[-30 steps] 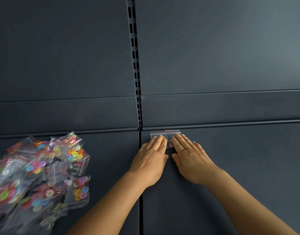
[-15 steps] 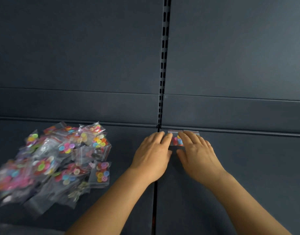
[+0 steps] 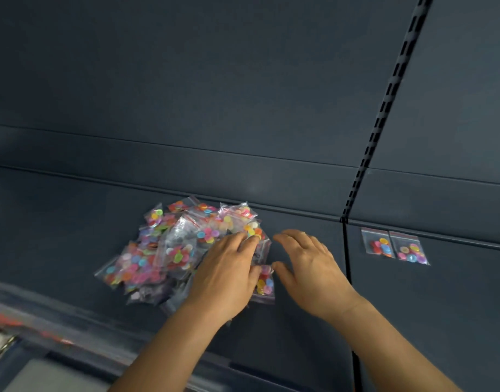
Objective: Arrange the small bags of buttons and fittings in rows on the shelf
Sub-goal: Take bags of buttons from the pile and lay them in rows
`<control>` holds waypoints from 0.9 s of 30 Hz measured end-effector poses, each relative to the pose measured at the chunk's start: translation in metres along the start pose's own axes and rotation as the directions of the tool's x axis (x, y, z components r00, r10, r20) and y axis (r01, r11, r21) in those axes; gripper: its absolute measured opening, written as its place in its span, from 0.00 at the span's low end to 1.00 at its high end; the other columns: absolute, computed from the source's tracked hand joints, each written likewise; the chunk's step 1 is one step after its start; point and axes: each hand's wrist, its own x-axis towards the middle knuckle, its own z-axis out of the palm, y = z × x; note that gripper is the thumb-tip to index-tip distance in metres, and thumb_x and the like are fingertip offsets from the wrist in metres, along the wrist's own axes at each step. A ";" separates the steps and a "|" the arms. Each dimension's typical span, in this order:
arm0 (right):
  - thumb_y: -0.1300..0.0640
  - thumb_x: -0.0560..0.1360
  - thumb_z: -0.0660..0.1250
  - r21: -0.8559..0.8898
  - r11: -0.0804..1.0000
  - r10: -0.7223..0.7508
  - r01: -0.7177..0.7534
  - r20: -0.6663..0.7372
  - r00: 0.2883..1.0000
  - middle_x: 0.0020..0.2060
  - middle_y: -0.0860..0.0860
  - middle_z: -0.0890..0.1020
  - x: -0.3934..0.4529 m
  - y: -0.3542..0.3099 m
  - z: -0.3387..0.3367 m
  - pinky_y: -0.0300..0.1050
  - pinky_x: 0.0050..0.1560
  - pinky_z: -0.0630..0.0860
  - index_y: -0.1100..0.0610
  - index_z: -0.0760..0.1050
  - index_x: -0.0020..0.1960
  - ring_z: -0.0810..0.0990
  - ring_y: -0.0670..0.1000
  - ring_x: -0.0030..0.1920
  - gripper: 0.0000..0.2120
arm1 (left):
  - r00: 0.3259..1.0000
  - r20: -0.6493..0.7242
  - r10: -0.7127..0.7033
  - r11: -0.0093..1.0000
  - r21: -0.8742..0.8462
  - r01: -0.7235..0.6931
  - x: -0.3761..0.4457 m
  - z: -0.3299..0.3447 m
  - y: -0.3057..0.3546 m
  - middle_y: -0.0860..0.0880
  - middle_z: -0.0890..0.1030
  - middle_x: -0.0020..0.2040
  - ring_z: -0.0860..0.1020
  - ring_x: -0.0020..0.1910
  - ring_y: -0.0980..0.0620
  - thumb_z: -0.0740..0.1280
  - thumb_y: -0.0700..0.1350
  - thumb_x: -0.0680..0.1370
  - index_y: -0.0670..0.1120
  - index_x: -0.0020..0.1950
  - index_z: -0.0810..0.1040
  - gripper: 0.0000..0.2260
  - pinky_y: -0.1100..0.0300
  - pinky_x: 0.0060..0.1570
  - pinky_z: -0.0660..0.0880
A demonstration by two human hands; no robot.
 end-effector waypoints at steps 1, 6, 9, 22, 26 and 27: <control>0.48 0.80 0.57 0.005 1.000 0.000 0.000 0.008 1.000 0.72 0.47 0.63 0.003 -0.006 0.004 0.44 0.72 0.56 0.50 0.58 0.74 0.61 0.49 0.72 0.24 | 1.000 0.002 -0.009 1.000 0.006 0.009 -0.002 -0.001 -0.008 0.54 0.60 0.75 0.58 0.73 0.54 0.57 0.53 0.81 0.51 0.76 0.56 0.24 0.60 0.71 0.58; 0.51 0.80 0.57 0.030 0.999 0.038 -0.039 0.040 0.998 0.71 0.47 0.67 0.016 -0.024 0.024 0.45 0.71 0.60 0.51 0.62 0.73 0.65 0.51 0.69 0.22 | 0.998 -0.003 -0.061 0.996 0.067 0.061 -0.007 -0.006 -0.044 0.52 0.58 0.76 0.55 0.75 0.52 0.55 0.53 0.81 0.50 0.77 0.54 0.25 0.57 0.73 0.53; 0.51 0.80 0.56 0.030 0.997 0.074 -0.075 0.052 0.996 0.71 0.48 0.67 0.024 -0.033 0.032 0.45 0.70 0.61 0.52 0.60 0.73 0.65 0.51 0.69 0.23 | 0.996 0.021 -0.086 0.990 0.115 0.083 -0.006 -0.005 -0.065 0.51 0.57 0.77 0.54 0.75 0.50 0.52 0.54 0.82 0.49 0.77 0.54 0.24 0.55 0.75 0.51; 0.53 0.79 0.58 0.075 0.989 0.124 -0.125 0.017 0.992 0.65 0.50 0.75 0.068 -0.064 0.050 0.48 0.66 0.65 0.53 0.67 0.70 0.66 0.55 0.67 0.20 | 0.993 0.032 -0.110 0.994 -0.014 0.111 -0.003 -0.004 -0.106 0.49 0.68 0.71 0.64 0.70 0.49 0.53 0.51 0.83 0.47 0.76 0.58 0.22 0.54 0.71 0.59; 0.52 0.78 0.61 0.100 0.985 0.143 -0.144 0.012 0.990 0.65 0.50 0.75 0.083 -0.071 0.058 0.50 0.67 0.64 0.51 0.68 0.70 0.66 0.55 0.68 0.20 | 0.990 0.020 -0.139 0.988 -0.063 0.140 0.007 -0.007 -0.107 0.49 0.74 0.67 0.68 0.67 0.48 0.57 0.50 0.82 0.48 0.76 0.59 0.23 0.53 0.70 0.60; 0.51 0.77 0.62 0.108 0.982 0.154 -0.153 0.001 0.988 0.64 0.51 0.75 0.086 -0.072 0.060 0.50 0.67 0.64 0.51 0.69 0.70 0.66 0.55 0.68 0.21 | 0.989 0.019 -0.146 0.987 -0.070 0.147 0.009 -0.007 -0.107 0.49 0.75 0.66 0.68 0.67 0.47 0.59 0.51 0.81 0.48 0.76 0.59 0.24 0.53 0.69 0.60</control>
